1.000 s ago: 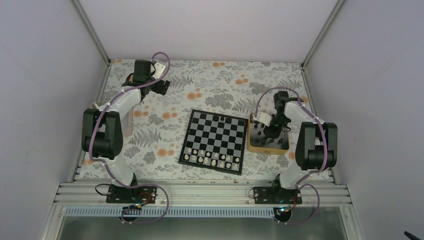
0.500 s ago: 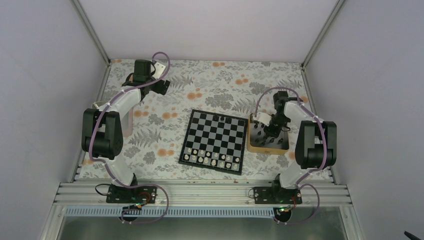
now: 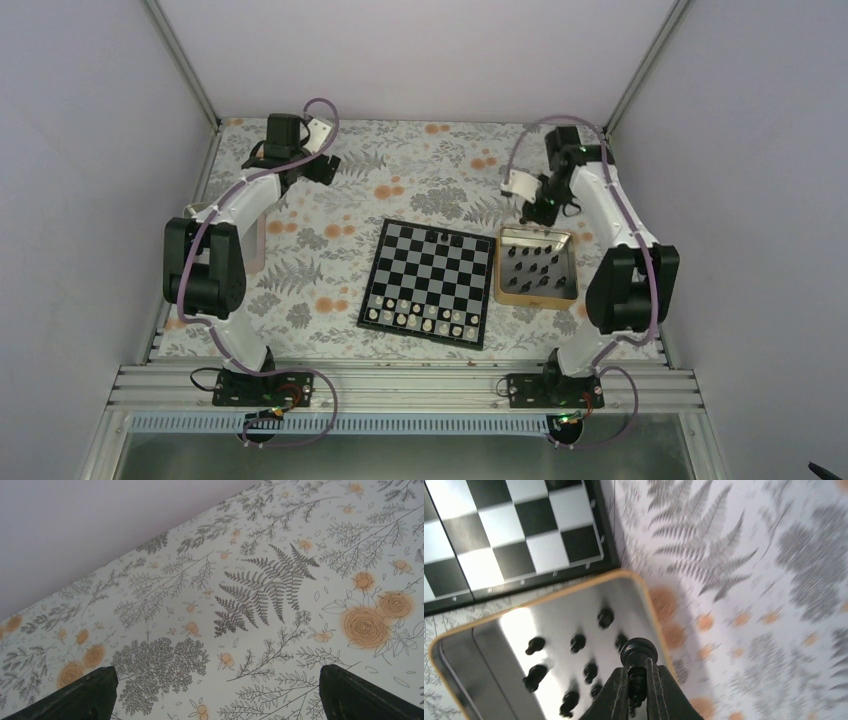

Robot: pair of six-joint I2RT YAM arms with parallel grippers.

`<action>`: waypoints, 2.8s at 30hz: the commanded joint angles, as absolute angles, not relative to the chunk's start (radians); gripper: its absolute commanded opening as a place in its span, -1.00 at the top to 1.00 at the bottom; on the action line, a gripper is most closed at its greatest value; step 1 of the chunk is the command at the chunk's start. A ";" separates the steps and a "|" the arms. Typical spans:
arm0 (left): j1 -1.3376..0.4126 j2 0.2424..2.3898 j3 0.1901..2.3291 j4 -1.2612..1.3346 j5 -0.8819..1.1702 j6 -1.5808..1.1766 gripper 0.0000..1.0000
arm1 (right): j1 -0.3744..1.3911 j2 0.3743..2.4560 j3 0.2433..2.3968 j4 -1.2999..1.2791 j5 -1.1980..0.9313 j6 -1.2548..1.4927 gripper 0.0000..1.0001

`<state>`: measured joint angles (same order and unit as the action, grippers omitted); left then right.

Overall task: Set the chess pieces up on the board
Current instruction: Pick up the chess piece from the storage box, then place the chess piece on the chessboard.

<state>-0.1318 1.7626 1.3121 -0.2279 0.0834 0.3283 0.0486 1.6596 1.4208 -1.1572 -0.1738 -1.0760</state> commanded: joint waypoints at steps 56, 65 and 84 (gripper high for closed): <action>-0.013 1.727 1.234 -0.198 0.281 0.380 -1.00 | 0.617 2.337 2.118 -1.287 -0.187 -1.063 0.91; -0.012 1.725 1.224 -0.192 0.286 0.378 -1.00 | 0.618 2.354 2.117 -1.287 -0.169 -1.065 0.90; -0.002 1.712 1.204 -0.187 0.291 0.379 -1.00 | 0.618 2.380 2.154 -1.287 -0.163 -1.067 0.77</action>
